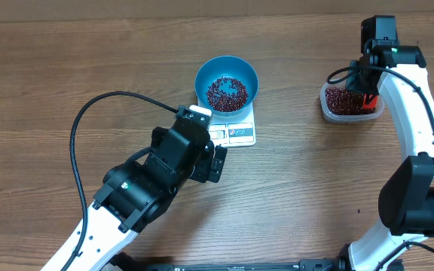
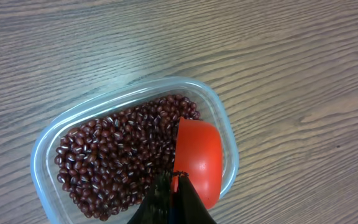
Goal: Scoop item into bowl and weigh 150g on scale
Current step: 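Lower the red scoop into the beans with the right gripper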
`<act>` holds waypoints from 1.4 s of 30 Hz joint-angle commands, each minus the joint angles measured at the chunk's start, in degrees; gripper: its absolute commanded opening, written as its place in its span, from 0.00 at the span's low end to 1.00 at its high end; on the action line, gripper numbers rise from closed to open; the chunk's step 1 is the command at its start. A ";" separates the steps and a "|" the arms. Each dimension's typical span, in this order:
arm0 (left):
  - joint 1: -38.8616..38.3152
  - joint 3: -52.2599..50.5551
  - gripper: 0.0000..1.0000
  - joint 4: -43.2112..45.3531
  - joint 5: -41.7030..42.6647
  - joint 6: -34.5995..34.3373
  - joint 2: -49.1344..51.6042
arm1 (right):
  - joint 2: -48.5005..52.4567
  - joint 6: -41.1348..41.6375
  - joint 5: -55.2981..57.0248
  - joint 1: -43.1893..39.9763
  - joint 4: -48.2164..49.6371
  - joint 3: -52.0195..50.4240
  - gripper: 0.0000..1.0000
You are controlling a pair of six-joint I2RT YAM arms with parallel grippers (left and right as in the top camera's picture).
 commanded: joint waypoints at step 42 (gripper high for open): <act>0.02 -0.09 1.00 0.22 0.26 1.07 0.31 | -0.52 0.42 -1.95 -2.75 5.75 -8.61 0.04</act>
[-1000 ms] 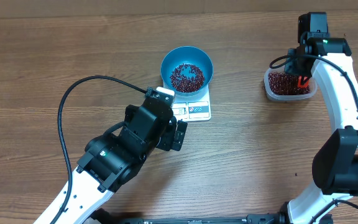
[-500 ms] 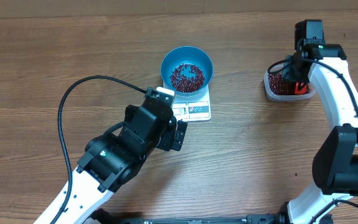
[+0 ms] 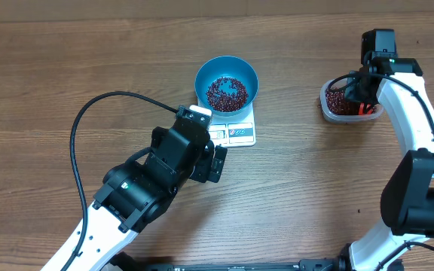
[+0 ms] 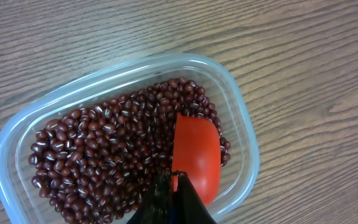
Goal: Scoop item into bowl and weigh 150g on scale
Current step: 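Lower the red scoop into the beans with the right gripper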
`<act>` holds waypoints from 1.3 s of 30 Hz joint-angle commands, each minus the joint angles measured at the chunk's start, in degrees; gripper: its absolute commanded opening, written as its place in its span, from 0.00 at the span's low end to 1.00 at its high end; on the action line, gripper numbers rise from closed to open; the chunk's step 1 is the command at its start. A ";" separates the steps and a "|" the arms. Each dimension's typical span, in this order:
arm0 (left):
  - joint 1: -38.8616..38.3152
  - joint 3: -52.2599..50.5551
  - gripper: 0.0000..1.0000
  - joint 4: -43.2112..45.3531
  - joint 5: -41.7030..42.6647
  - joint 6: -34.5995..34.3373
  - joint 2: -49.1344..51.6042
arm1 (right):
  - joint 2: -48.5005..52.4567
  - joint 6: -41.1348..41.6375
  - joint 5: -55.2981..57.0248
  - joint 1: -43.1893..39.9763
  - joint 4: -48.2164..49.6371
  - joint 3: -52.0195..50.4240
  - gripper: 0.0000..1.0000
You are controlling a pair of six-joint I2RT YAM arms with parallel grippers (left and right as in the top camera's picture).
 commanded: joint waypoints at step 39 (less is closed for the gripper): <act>0.02 -0.09 1.00 0.24 0.26 1.07 0.31 | -0.52 -3.08 -14.40 -0.94 1.60 -1.38 0.04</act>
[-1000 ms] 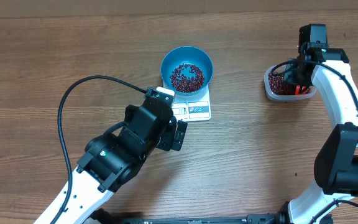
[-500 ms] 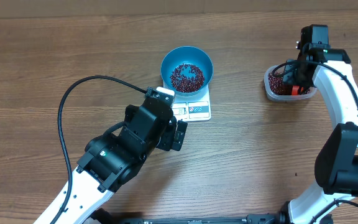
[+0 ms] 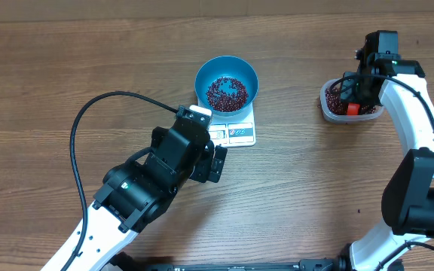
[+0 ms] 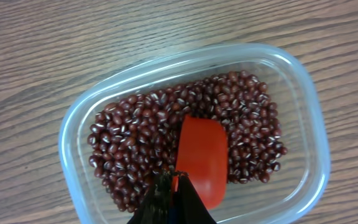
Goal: Scoop item into bowl and weigh 150g on scale
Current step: 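Lower the red scoop into the beans with the right gripper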
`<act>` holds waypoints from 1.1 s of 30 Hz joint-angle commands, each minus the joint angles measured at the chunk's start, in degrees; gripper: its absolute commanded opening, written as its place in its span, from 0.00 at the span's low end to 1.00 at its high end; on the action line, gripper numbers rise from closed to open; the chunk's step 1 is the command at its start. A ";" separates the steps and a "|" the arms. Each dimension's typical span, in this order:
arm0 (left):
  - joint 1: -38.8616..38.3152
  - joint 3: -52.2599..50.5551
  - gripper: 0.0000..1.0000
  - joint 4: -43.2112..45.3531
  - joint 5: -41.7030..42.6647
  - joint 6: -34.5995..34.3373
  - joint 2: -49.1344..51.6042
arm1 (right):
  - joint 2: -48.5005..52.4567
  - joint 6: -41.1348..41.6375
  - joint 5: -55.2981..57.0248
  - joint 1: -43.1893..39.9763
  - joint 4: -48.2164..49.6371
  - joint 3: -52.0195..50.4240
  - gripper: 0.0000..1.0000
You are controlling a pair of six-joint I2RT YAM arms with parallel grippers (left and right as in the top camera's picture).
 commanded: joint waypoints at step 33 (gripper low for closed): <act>0.02 -0.09 0.99 0.22 0.26 1.09 0.31 | -0.52 -4.61 -14.43 -0.28 2.25 -0.72 0.04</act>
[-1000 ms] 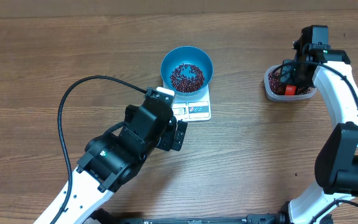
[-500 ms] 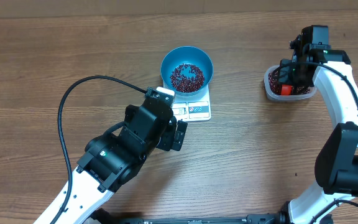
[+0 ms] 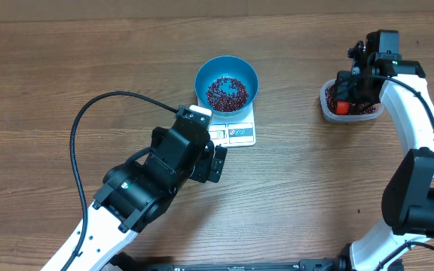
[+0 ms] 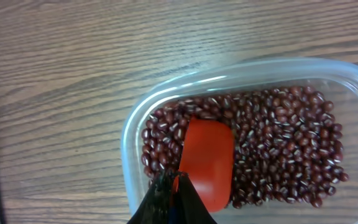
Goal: Scoop item into bowl and weigh 150g on scale
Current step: 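Lower the red scoop into the beans with the right gripper, then drag the scoop through the beans toward the right to refill it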
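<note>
A blue bowl (image 3: 227,83) partly filled with red beans stands on a small white scale (image 3: 234,132) at the table's middle. At the far right a clear plastic container (image 3: 350,103) (image 4: 135,130) holds red beans (image 4: 278,143). My right gripper (image 3: 346,94) (image 4: 174,177) is shut on a red scoop (image 3: 341,107) (image 4: 207,160), whose back faces up among the beans at the container's left end. My left gripper (image 3: 218,162) hangs just below the scale, its fingers too foreshortened to read.
The left arm's black cable (image 3: 104,105) loops over the table to the left of the bowl. Wood-grain tabletop (image 4: 73,74) surrounds the container.
The right gripper has moved the scoop from the container's middle to its left end. The left arm, the bowl and the scale have stayed still.
At first the scoop lay at the container's right edge, held in the shut right gripper. It then sat deeper among the beans, later at the container's middle, and now at its left end. The bowl's beans look unchanged throughout.
</note>
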`<act>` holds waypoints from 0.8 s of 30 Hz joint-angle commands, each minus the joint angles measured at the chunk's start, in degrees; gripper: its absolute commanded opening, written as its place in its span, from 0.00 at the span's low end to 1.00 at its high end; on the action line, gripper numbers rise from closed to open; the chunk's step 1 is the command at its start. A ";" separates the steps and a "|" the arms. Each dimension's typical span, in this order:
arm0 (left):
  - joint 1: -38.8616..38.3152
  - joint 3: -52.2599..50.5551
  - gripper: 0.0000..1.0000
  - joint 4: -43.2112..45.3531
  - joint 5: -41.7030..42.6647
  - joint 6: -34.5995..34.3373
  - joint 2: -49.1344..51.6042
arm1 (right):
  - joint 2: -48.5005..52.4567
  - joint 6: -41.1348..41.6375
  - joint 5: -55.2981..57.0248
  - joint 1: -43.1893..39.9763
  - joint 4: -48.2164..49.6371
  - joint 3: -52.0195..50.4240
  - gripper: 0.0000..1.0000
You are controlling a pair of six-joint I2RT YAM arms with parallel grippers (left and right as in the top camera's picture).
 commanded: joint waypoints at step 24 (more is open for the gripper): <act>0.02 -0.09 1.00 0.22 0.26 1.07 0.31 | -0.52 -0.24 -16.20 -7.56 3.67 -4.63 0.04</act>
